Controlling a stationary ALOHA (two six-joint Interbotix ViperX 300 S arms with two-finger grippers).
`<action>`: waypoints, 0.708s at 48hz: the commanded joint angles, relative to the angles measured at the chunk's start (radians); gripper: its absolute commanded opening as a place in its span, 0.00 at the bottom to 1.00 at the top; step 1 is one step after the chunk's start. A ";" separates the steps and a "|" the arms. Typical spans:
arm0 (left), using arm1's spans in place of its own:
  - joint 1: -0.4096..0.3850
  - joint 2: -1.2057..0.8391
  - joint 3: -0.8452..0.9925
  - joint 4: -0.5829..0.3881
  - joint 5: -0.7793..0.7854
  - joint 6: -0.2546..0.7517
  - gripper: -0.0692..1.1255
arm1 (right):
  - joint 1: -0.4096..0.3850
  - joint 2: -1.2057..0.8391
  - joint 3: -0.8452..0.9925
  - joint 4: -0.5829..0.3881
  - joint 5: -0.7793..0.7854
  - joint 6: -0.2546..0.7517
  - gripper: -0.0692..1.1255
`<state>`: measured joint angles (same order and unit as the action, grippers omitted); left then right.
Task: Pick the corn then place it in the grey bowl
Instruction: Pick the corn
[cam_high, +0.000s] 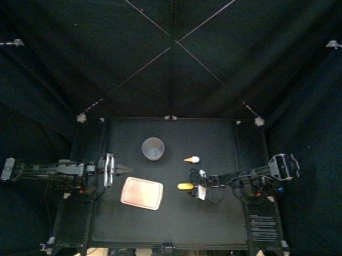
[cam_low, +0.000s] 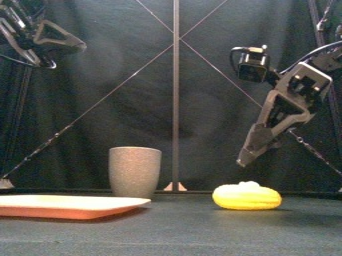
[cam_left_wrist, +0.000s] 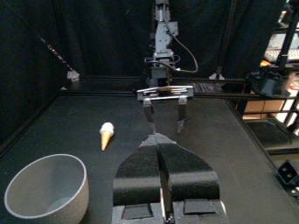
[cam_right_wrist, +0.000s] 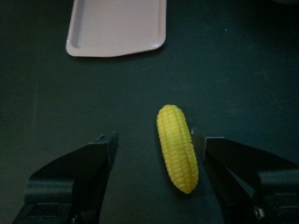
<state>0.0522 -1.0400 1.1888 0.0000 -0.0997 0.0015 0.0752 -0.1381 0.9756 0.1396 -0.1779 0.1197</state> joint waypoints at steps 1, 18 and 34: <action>0.002 0.002 -0.029 0.000 -0.005 0.000 0.03 | -0.012 0.023 -0.020 0.002 -0.005 -0.002 0.89; 0.002 0.002 -0.025 -0.002 -0.005 0.000 0.03 | -0.034 0.106 -0.034 -0.006 -0.005 -0.003 0.88; 0.002 0.000 -0.025 0.000 -0.005 0.002 0.03 | -0.057 0.143 -0.067 -0.011 -0.003 -0.003 0.79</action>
<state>0.0522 -1.0400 1.1888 0.0000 -0.0997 0.0015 0.0307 0.0153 0.9373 0.1304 -0.1779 0.1181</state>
